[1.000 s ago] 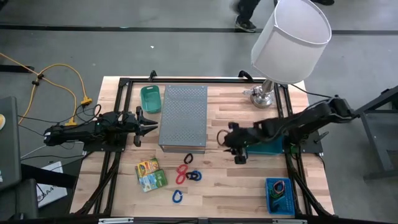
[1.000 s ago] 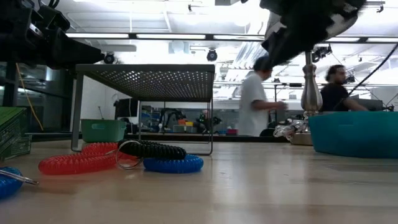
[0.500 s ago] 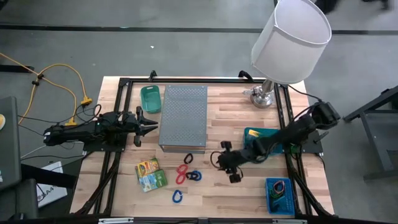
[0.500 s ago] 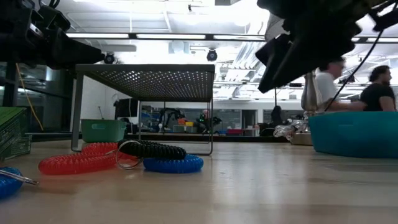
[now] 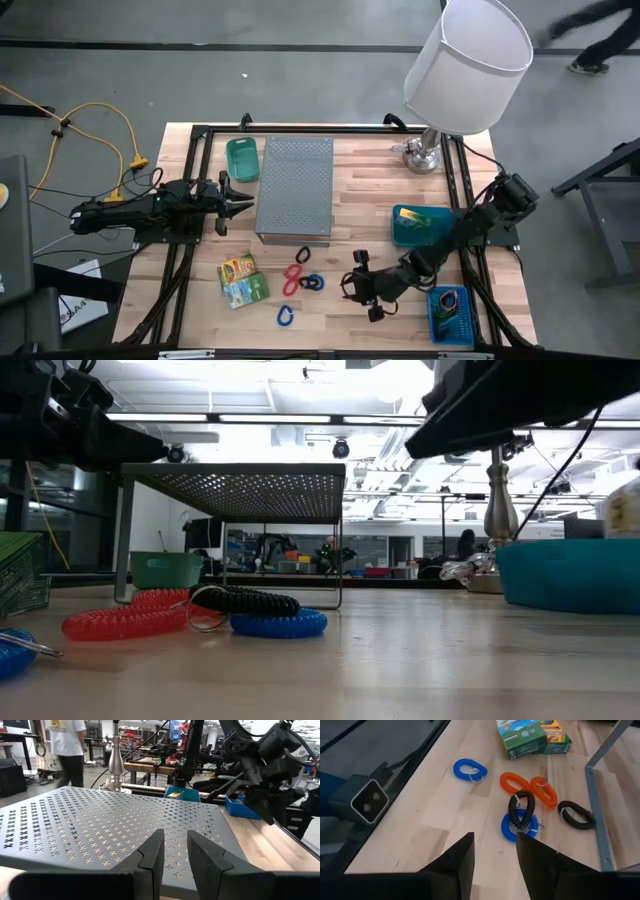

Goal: Pick & Place Office Desk Supplies
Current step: Put the bottom crayon box into the blue bin

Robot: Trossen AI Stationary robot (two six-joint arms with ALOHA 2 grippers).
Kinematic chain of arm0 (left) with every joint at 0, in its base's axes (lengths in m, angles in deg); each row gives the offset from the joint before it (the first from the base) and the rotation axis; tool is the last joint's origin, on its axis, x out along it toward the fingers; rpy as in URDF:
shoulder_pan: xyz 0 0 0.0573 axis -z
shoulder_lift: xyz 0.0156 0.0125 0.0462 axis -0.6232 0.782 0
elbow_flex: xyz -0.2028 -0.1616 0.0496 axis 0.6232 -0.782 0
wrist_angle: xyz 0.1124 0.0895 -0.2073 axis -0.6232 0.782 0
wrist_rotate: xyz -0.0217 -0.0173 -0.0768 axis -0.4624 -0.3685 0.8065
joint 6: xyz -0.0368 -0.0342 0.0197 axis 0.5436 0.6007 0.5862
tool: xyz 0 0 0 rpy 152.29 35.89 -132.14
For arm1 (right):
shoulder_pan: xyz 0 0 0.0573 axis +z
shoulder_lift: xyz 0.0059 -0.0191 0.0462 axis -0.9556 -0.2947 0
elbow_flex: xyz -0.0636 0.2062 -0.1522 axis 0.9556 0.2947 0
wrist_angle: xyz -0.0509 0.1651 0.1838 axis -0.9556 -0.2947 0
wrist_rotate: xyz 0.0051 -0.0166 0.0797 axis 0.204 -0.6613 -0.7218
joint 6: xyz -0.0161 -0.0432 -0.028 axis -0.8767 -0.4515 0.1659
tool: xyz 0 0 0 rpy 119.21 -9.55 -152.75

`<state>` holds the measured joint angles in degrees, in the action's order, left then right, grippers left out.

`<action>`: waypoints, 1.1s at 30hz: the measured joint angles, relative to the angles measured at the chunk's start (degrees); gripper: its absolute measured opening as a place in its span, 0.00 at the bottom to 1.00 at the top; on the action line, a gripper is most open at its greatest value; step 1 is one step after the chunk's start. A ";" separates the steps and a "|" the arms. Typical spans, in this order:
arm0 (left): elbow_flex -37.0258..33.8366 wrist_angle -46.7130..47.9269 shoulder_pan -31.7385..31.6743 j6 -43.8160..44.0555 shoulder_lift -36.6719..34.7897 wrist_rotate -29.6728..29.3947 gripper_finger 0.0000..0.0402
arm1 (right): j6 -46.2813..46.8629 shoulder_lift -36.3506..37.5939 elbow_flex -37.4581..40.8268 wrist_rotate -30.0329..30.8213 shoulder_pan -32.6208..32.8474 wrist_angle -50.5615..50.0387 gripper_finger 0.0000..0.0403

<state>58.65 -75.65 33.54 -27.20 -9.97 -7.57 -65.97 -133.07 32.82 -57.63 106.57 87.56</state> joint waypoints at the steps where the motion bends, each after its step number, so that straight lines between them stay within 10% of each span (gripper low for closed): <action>1: 0.00 0.00 0.02 0.00 0.00 -0.01 0.20 | -0.01 -0.10 0.02 0.00 0.00 -0.19 0.33; 33: 0.00 0.00 0.02 0.00 0.00 -0.01 0.20 | -0.01 -0.12 0.02 -0.66 -0.61 -0.52 0.33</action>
<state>58.65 -75.64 33.56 -27.20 -9.97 -7.58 -65.98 -133.19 32.84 -58.29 105.97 87.04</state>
